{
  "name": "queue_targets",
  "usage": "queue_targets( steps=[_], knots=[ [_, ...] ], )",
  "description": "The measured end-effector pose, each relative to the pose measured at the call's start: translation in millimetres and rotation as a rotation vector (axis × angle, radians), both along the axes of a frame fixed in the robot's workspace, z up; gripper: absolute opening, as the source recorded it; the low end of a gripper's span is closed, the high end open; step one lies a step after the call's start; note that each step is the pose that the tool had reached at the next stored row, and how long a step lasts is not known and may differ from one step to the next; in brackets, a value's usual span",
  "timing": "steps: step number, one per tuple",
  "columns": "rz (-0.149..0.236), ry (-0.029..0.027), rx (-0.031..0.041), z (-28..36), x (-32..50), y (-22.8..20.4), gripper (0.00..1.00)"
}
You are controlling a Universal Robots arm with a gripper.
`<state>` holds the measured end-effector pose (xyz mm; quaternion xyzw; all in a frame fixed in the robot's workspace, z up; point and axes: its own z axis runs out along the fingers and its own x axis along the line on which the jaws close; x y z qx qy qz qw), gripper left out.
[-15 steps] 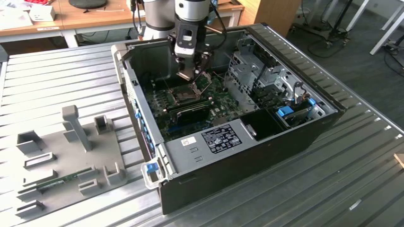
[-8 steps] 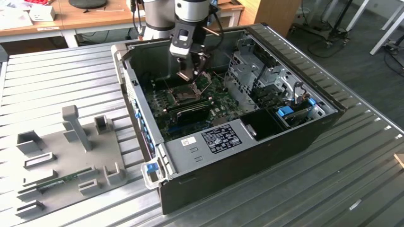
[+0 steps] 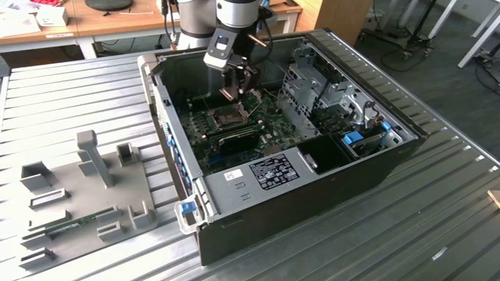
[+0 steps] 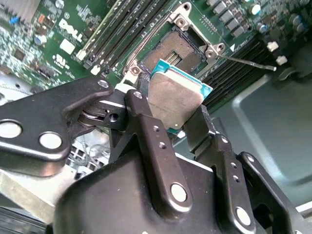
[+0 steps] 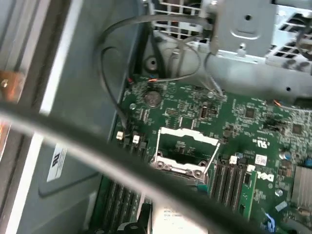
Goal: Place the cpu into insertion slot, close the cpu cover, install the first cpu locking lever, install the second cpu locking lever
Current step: 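Place the cpu into insertion slot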
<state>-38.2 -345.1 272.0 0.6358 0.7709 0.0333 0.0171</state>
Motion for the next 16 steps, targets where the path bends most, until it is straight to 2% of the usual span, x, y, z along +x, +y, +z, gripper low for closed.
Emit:
queue_targets(
  steps=[2,11,16],
  knots=[
    [-0.019,0.0001,0.0000,0.0,0.0,0.0,0.54],
    [-0.029,0.0000,-0.0001,-1.1,-1.7,0.7,0.54],
    [-0.118,0.0001,-0.0001,-3.4,-1.6,0.7,0.54]
  ],
)
